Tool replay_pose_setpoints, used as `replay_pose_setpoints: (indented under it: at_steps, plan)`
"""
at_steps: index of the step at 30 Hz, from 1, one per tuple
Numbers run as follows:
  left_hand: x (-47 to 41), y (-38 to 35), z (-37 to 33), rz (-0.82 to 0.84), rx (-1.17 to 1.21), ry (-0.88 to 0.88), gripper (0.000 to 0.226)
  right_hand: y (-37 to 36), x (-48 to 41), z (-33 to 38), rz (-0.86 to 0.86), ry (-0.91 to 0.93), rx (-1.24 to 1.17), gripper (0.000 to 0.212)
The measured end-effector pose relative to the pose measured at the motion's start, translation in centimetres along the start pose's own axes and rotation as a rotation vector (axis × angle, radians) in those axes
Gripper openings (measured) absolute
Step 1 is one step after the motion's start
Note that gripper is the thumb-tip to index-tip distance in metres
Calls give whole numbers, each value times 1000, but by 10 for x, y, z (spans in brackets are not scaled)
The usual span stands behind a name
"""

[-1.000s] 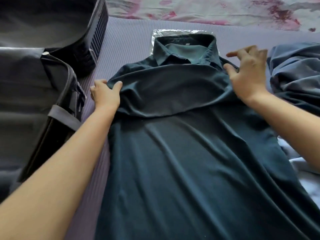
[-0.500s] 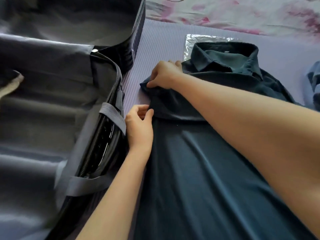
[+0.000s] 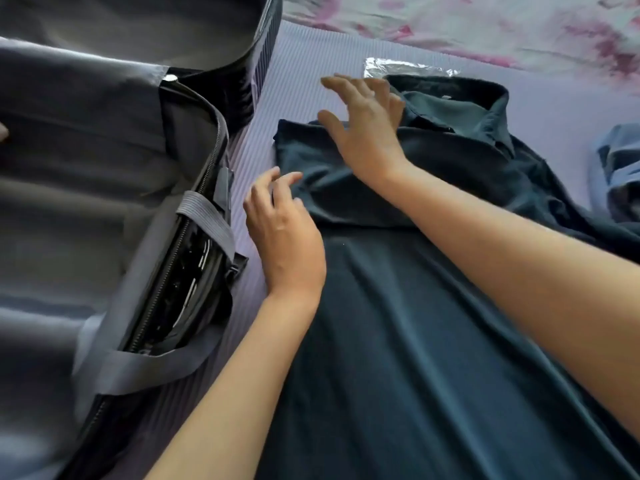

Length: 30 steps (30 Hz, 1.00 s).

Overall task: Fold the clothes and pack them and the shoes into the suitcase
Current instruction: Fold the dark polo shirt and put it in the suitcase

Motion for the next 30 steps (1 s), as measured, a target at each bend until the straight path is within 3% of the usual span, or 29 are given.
replay_pose_setpoints:
  at_steps: [4, 8, 11, 17, 23, 27, 30]
  plan:
    - [-4, -39, -34, 308, -93, -320, 39, 68, 79, -82, -77, -21, 23, 50]
    - [3, -79, -4, 647, -427, -323, 62, 81, 123, -176, 101, -272, 60, 62]
    - [8, -84, 11, 685, -509, -320, 66, 55, 132, -226, 302, -440, 170, 61]
    - [11, -87, 12, 720, -498, -274, 68, 39, 130, -237, 277, -437, 233, 59]
    - [-1, -86, 6, 914, -503, -165, 68, 48, 129, -232, 375, -442, 177, 59]
    - [-2, -65, -36, 761, -383, -220, 61, 110, 149, -227, 97, -411, 8, 53]
    - [24, -53, -69, 706, -214, -239, 53, 172, 196, -248, -171, -467, 84, 43]
Point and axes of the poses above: each hand's wrist, its own x-axis away from the middle knuckle, its own y-axis out of the back of the hand, z = x × y, the point moved 6 cm from there along -x, towards the middle knuckle, and after that the axes turned 12 degrees about -y, right-handed, at the moved point
